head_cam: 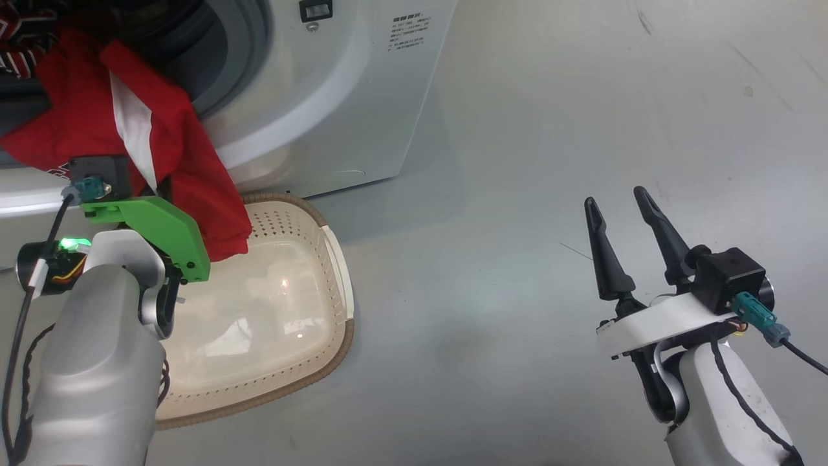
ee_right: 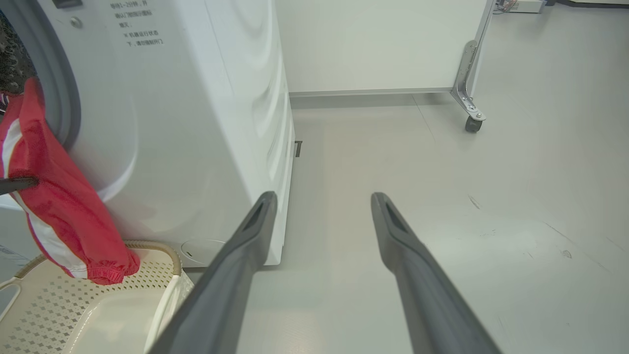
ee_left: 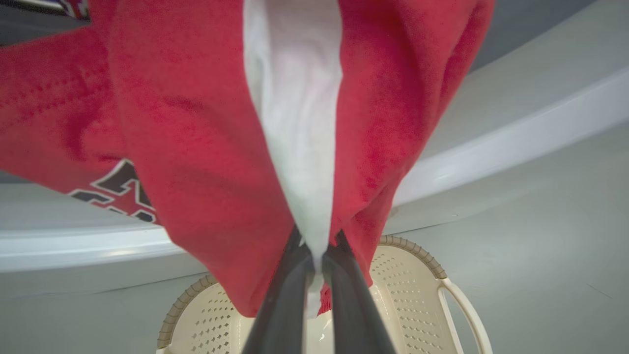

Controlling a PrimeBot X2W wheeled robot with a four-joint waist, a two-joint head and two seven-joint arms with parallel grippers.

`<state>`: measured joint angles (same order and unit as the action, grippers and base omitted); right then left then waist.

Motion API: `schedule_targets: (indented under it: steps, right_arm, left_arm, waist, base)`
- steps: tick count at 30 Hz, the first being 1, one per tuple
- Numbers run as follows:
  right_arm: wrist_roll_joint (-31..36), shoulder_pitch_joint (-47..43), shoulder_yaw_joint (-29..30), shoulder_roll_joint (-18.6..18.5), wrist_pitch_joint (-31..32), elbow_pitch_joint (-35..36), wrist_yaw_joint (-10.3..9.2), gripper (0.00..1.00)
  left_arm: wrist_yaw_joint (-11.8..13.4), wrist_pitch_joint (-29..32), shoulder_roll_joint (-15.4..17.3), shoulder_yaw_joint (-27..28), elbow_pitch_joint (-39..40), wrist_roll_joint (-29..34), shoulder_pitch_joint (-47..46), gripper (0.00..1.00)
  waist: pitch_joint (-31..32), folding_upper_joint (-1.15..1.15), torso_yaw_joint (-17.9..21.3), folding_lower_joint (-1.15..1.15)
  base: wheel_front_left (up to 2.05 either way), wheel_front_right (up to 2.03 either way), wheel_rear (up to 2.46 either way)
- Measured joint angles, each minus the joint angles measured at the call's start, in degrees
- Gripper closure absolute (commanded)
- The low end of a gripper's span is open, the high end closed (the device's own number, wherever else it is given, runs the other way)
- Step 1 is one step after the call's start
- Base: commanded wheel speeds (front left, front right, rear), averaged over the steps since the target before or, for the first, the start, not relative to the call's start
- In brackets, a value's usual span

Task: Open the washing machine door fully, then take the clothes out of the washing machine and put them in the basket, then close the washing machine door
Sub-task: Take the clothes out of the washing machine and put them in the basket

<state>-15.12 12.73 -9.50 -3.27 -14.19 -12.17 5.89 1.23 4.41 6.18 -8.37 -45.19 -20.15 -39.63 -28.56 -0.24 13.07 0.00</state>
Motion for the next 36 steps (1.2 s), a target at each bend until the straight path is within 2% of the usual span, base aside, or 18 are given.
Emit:
schedule_targets:
  steps: [13,21,36]
  right_arm:
    - [-0.1,0.1,1.5,0.0,0.0,-0.2,-0.33,0.00]
    - [-0.1,0.1,2.5,-0.4,0.0,-0.1,-0.51,0.00]
    - [0.1,-0.9,4.4,-2.3,-0.3,0.3,-1.02,0.00]
  left_arm:
    - [0.0,-10.0,-0.4,-0.2,1.5,0.7,1.7,1.00]
    - [-0.5,-18.1,-2.5,-0.9,5.1,1.1,5.8,1.00]
    - [-0.5,-19.1,-3.4,-1.6,16.9,1.8,13.0,1.00]
  waist:
    - [-0.1,0.00,-2.3,0.00]
    - [0.7,0.00,-4.8,0.00]
    - [3.4,0.00,-9.8,0.00]
  base:
    - [0.00,0.00,0.00]
    - [0.00,0.00,0.00]
    - [0.00,0.00,0.00]
